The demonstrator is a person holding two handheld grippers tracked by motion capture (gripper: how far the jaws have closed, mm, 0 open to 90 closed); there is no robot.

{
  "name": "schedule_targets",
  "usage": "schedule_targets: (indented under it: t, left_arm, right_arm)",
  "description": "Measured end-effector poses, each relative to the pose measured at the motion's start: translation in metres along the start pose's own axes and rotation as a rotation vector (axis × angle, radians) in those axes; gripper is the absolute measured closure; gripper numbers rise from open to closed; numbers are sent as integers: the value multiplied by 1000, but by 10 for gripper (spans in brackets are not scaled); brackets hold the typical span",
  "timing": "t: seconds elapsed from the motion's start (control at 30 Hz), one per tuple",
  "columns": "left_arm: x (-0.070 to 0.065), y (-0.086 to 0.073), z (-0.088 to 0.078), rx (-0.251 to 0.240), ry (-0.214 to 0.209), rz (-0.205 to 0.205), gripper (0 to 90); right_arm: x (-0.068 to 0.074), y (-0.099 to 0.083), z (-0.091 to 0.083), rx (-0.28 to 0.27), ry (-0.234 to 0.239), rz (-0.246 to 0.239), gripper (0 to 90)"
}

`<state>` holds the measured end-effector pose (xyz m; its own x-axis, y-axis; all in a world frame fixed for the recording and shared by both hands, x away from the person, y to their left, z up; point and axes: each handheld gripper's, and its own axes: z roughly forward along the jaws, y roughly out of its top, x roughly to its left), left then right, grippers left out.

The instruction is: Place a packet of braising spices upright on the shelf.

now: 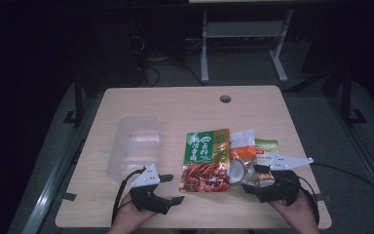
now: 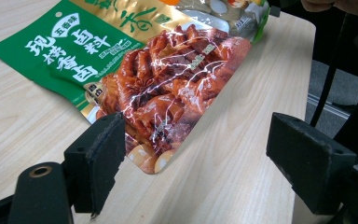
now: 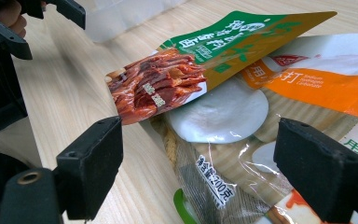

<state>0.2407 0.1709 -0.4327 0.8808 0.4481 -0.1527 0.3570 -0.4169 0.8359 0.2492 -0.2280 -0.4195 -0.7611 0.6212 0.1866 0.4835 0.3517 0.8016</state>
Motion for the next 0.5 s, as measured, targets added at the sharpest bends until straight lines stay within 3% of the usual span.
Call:
schedule_targets:
  t: [0.5]
  left_arm:
    - [1,0,4,1,6,-2,196]
  right_arm:
    - [0,1,3,-8,13,2,150]
